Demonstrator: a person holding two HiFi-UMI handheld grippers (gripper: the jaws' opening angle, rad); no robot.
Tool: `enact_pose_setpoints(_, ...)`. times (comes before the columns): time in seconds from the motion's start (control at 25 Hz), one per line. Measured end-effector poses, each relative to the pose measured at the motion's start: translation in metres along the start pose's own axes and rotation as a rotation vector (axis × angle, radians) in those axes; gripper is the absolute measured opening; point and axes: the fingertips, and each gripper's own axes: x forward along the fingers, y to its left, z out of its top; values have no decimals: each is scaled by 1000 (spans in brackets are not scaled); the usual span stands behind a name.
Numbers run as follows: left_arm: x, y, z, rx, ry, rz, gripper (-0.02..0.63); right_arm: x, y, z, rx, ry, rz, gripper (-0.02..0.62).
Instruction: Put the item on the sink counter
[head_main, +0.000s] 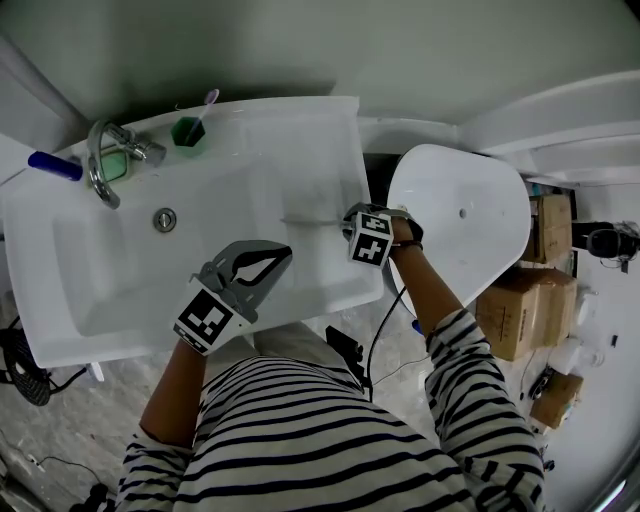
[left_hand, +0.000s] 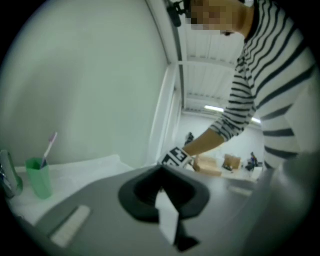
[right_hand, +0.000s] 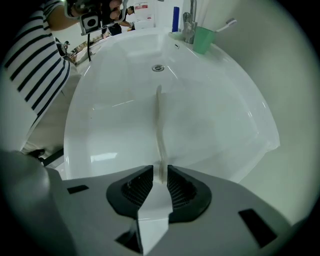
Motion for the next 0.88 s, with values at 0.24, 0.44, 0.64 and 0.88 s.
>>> enact_pose_setpoints(0.24,5,-1,0,-5,-8,14,6,6,5,1,-13,13,50,50)
enact_pose_setpoints(0.44,2,0,1,-5,-14,20,6,-1,5,0,-37,37,18,44)
enact_pose_setpoints(0.64,-4,3,5,-2,-21,20,6,-28,-2,8,-64,45,-37,44)
enact_pose_setpoints(0.88,-15,5,12,9,-32,12,6,-66,-11,26,-80,29,-99,44)
